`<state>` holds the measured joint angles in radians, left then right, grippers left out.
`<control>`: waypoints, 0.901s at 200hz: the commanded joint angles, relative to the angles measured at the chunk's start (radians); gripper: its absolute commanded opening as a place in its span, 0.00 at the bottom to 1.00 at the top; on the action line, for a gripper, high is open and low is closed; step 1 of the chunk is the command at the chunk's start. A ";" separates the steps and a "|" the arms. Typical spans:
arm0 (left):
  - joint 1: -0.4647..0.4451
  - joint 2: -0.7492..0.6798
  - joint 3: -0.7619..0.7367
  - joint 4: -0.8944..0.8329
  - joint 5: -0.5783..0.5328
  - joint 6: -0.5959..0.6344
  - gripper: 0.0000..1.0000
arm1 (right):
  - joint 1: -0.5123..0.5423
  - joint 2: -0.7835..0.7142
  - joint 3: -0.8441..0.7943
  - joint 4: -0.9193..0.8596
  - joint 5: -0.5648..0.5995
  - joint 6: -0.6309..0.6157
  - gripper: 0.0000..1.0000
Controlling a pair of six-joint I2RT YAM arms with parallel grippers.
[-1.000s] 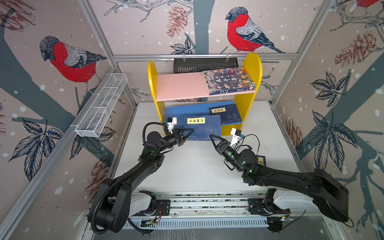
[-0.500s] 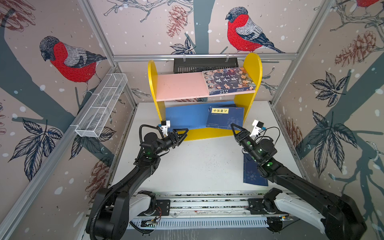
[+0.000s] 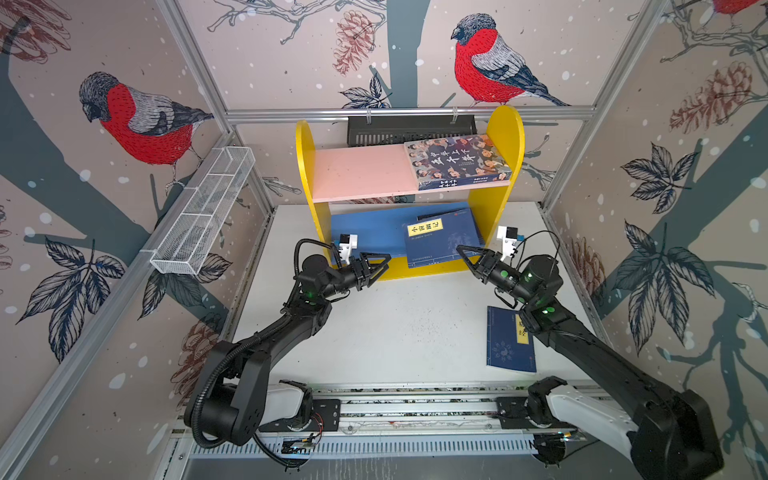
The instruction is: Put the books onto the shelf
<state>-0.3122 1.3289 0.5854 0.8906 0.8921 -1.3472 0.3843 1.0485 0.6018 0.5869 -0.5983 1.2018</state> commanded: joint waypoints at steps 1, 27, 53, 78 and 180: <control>-0.018 0.030 0.025 0.186 0.053 -0.081 0.64 | 0.010 0.019 0.007 0.088 -0.137 0.009 0.01; -0.021 0.056 0.036 0.213 0.060 -0.102 0.65 | 0.029 0.024 0.004 0.114 -0.154 0.006 0.01; -0.036 0.096 0.048 0.230 0.068 -0.108 0.65 | 0.039 0.028 0.010 0.130 -0.169 0.007 0.01; -0.049 0.122 0.060 0.250 0.072 -0.127 0.64 | 0.039 0.031 0.006 0.133 -0.172 0.007 0.01; -0.062 0.251 0.139 0.477 0.046 -0.253 0.00 | 0.058 0.034 -0.057 0.134 0.000 0.036 0.28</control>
<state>-0.3729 1.5494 0.7002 1.2003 0.9463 -1.5394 0.4297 1.0992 0.5758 0.6632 -0.6918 1.2083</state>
